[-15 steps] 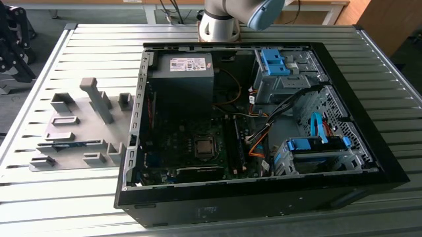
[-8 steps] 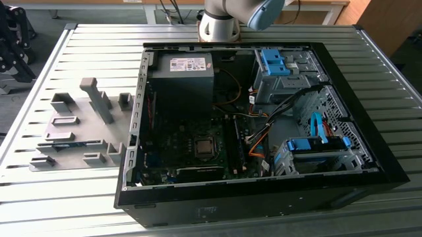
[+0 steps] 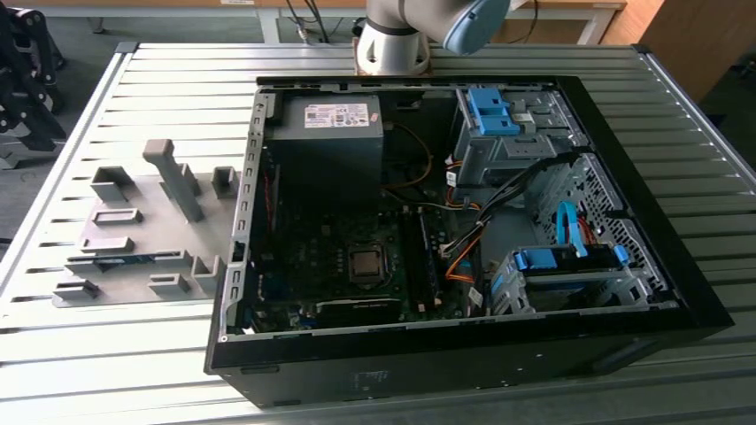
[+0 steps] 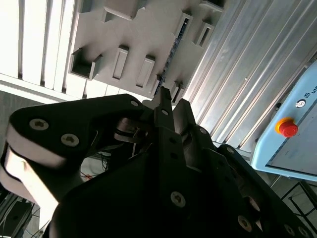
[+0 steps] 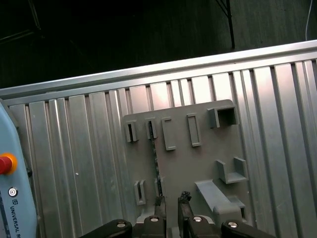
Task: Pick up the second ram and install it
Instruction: 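Pick up the second ram and move it above second insertion slot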
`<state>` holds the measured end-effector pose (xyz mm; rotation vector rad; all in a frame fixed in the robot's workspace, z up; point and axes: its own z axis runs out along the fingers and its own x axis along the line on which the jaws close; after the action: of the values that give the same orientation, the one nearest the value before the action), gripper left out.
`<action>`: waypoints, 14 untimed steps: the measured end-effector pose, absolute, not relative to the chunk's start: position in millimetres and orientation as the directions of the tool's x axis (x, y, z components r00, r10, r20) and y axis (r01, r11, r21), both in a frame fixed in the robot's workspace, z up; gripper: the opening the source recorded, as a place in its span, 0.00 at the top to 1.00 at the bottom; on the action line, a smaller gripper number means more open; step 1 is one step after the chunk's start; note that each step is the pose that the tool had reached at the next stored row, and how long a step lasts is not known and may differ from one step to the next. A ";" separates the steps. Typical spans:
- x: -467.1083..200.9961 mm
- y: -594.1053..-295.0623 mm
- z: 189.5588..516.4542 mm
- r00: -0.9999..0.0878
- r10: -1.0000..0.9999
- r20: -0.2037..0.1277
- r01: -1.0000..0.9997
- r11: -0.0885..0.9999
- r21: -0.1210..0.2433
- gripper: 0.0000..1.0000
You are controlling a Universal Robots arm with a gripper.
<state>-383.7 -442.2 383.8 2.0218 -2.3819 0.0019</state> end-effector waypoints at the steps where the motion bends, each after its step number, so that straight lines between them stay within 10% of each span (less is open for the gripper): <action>1: -383.7 -442.2 383.9 -0.162 -0.987 0.014 -0.987 0.162 0.010 0.75; 14: -385.2 -442.5 382.2 -0.110 -0.994 0.013 -0.994 0.110 0.009 0.68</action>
<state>-385.2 -442.5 382.2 2.0852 -2.3283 0.0027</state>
